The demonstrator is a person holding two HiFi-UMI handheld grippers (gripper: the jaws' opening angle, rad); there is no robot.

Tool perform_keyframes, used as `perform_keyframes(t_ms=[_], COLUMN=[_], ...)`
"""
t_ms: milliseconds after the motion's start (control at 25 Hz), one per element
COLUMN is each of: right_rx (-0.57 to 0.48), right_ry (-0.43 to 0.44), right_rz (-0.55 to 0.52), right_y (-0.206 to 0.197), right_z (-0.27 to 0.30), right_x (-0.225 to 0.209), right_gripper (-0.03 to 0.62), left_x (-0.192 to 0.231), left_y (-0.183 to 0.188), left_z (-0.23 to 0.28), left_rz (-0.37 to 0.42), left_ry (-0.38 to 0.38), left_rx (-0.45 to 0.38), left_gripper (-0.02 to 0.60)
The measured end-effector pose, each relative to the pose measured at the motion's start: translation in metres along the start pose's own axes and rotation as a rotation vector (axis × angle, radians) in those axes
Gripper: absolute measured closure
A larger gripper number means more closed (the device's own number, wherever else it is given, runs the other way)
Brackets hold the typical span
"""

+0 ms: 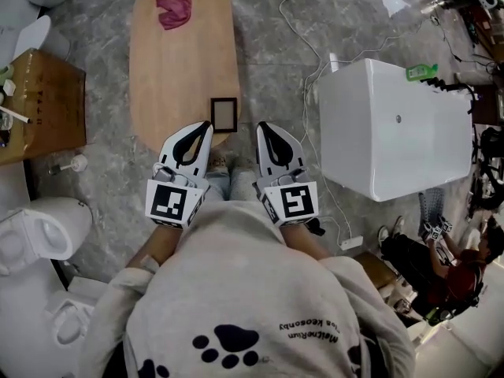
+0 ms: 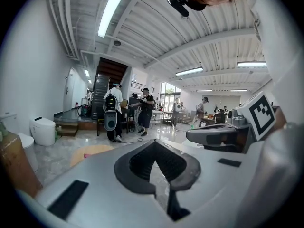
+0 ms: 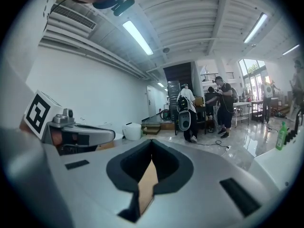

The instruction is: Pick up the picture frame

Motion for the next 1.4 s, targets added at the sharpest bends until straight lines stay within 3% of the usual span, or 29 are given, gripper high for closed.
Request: perform_keyframes(t_ms=[600,960,1400], right_rx=[0.056,0.083,0.131], right_ry=[0.099,0.117,0.12], right_rz=[-0.016,-0.017,-0.021], right_y=[-0.044,-0.085,-0.137], right_z=[0.037,0.053,0.069], right_x=[-0.022,-0.028,-0.035], right_gripper=[0.586,0.586,0.586], left_x=[0.017,0.028,0.041], left_y=[-0.047,-0.084,-0.131], left_z=[0.011,0.025,0.039], left_rz=[-0.016,0.017,-0.011], left_ry=[0.091,0.097,0.114], left_rx=[0.051,0.068,0.086], left_gripper=[0.574,0.574,0.574])
Point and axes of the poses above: the fingertips, and each gripper's own axes: z forward along the fingers, x to its left, y out of its top, the point moved 5 cm from there along -z, backward along the fingers, and after that the axes turned 9 degrees about -x, right-handed, at the moved point
